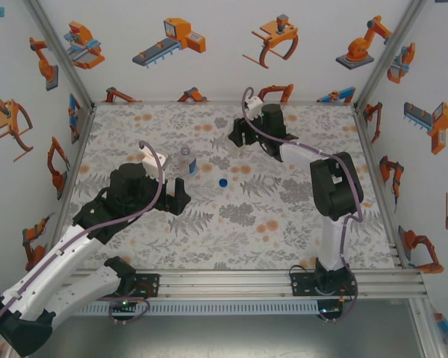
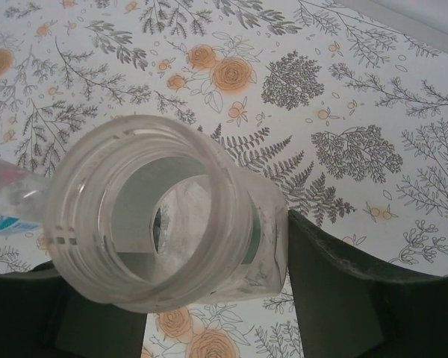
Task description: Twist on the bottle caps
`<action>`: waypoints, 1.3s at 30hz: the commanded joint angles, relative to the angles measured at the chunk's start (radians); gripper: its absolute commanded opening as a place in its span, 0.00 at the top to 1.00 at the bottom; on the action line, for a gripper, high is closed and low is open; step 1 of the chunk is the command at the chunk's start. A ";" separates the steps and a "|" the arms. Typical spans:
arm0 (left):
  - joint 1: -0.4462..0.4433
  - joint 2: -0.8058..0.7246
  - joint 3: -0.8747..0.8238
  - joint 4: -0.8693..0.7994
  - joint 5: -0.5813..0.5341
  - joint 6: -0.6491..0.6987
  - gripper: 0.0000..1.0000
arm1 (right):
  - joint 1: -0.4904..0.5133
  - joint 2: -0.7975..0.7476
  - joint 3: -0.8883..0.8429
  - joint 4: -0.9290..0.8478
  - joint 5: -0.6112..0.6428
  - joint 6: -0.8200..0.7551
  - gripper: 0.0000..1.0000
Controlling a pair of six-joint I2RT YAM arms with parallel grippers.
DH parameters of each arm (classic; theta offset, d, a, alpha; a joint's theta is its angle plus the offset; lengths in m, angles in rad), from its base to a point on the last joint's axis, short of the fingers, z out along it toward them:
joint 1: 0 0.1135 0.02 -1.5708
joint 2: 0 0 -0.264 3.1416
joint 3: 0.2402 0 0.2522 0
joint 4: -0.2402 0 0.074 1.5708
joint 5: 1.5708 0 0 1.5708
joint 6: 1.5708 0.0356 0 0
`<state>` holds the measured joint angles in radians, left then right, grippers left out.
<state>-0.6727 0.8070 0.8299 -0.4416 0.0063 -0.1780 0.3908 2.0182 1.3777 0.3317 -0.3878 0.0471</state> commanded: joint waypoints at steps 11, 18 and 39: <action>-0.001 -0.021 0.023 0.056 0.060 0.031 0.03 | 0.023 -0.237 -0.050 -0.151 -0.114 -0.024 0.56; -0.001 -0.059 0.012 0.178 0.242 0.068 0.03 | 0.087 -0.451 -0.114 -0.338 -0.252 -0.071 0.61; -0.051 -0.096 -0.020 0.380 0.656 0.106 0.03 | 0.398 -0.830 -0.203 -0.371 -0.468 0.144 0.69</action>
<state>-0.7162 0.6853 0.7929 -0.0738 0.5819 -0.0738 0.7731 1.2022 1.1751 -0.1059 -0.8135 0.1017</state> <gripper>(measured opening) 0.968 0.589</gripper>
